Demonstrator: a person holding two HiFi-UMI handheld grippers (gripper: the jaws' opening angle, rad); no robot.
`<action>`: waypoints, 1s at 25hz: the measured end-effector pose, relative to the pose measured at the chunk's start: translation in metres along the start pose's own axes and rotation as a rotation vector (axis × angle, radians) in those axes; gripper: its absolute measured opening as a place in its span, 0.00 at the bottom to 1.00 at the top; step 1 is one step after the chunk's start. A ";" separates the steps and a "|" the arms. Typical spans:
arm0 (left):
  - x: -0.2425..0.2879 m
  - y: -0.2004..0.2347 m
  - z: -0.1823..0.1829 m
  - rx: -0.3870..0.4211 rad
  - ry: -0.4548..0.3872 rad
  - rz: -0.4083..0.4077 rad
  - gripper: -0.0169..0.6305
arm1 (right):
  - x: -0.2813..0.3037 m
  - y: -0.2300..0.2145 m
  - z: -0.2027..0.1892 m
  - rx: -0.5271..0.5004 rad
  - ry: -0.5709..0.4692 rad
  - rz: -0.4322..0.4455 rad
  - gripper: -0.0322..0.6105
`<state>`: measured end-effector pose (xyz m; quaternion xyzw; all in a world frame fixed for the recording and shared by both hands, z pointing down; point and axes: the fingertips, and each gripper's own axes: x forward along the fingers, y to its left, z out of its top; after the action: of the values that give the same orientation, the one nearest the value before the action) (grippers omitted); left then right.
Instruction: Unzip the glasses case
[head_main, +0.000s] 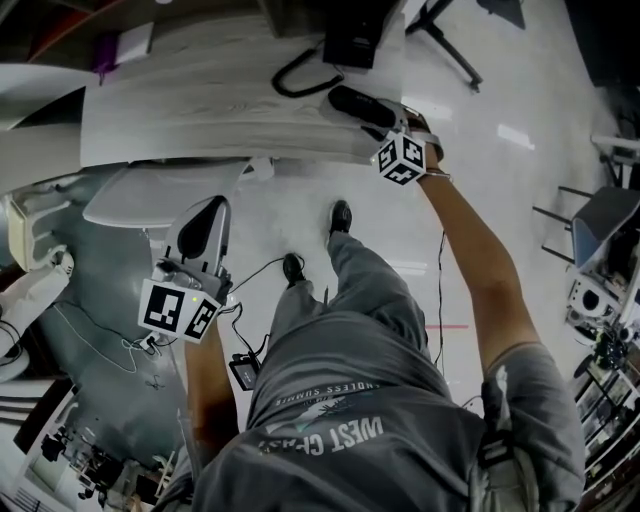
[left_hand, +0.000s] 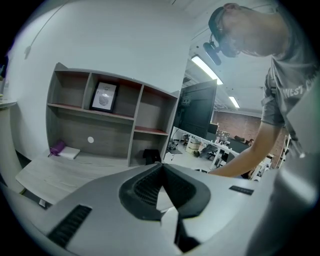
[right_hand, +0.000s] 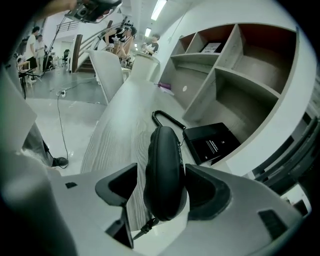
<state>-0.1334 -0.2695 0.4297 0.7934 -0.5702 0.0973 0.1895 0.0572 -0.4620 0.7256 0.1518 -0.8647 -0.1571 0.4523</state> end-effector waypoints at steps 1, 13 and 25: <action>0.001 0.000 0.000 -0.001 0.002 0.000 0.02 | 0.003 -0.004 -0.002 0.008 0.005 -0.004 0.53; -0.003 -0.002 -0.003 -0.005 0.014 -0.009 0.02 | 0.021 -0.031 -0.011 0.088 0.038 -0.039 0.48; -0.011 -0.001 -0.017 -0.118 -0.018 -0.075 0.03 | -0.044 -0.013 0.059 0.183 -0.123 0.034 0.46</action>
<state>-0.1353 -0.2528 0.4413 0.8026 -0.5463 0.0495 0.2343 0.0335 -0.4475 0.6558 0.1679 -0.9041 -0.0790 0.3850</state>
